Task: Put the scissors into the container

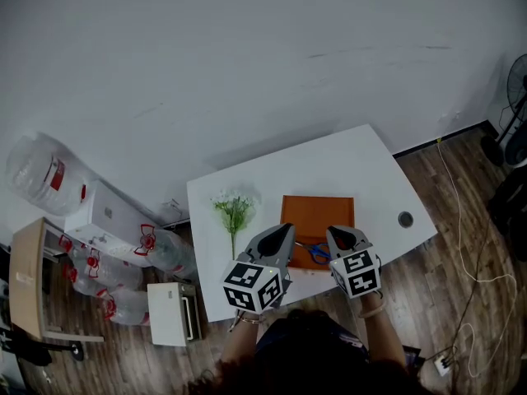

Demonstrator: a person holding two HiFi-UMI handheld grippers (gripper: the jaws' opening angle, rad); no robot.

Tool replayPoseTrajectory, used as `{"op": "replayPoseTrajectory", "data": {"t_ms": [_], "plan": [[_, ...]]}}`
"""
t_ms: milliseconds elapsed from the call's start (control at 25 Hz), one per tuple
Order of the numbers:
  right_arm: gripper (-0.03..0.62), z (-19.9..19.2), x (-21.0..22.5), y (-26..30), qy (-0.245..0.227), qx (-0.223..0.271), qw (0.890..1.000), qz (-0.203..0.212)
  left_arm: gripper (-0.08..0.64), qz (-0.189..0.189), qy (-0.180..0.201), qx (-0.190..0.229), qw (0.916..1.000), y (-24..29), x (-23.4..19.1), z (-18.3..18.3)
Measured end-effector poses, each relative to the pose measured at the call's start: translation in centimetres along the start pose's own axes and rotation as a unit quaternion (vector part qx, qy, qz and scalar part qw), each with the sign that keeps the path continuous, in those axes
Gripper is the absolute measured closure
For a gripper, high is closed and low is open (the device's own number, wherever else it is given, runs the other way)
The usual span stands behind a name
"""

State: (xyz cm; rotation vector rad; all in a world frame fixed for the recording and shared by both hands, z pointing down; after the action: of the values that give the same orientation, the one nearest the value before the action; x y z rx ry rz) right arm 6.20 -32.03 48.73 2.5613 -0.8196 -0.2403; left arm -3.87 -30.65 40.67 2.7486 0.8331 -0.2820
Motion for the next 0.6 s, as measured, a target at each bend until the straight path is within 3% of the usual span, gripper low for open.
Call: {"op": "replayPoseTrajectory", "data": {"t_ms": [600], "plan": [[0.594, 3.2, 2.8, -3.1, 0.033, 0.089, 0.995, -0.032, 0.541, -0.005, 0.011, -0.01, 0.9999, 2.2, 0.3, -0.1]]}}
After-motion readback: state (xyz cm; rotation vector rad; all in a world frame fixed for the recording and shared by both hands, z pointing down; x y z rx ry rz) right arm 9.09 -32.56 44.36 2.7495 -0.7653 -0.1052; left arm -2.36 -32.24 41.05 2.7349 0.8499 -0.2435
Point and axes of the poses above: the fingertips, and each gripper's own axes: y forward along the fingers, x to its right, z out of its top, the point moved 1 cm from there along -y, backward along the fingers, and after that the axes turned 4 degrees about z, right-handed, at the moved point
